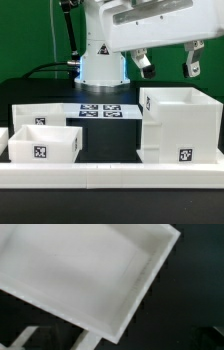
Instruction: Assemble drawer
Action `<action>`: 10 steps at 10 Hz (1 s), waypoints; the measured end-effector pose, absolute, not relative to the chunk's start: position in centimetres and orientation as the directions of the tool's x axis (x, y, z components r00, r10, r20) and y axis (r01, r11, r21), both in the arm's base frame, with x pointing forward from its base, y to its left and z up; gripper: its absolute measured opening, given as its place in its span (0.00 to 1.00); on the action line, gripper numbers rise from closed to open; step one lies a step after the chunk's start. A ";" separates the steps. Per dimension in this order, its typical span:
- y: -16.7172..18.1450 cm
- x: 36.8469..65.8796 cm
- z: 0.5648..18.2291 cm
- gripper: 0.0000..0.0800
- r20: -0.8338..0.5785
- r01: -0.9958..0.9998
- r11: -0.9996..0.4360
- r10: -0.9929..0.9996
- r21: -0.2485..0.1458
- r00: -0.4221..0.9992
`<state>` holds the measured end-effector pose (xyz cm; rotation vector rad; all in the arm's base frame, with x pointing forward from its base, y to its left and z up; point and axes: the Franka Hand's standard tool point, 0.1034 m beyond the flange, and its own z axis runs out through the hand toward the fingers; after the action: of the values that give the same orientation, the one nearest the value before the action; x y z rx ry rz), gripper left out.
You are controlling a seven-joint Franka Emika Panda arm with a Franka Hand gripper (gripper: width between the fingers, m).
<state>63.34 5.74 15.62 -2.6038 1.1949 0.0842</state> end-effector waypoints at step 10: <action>-3.8 60.4 12.6 0.81 -0.019 -0.123 -0.978 -0.122 -0.170 0.992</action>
Offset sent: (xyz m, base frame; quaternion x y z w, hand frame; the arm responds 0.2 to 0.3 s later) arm -0.0269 -0.0622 -0.0024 -0.0718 0.0203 -0.3354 0.9391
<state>60.36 -3.76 12.59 -2.9637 0.1837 0.0129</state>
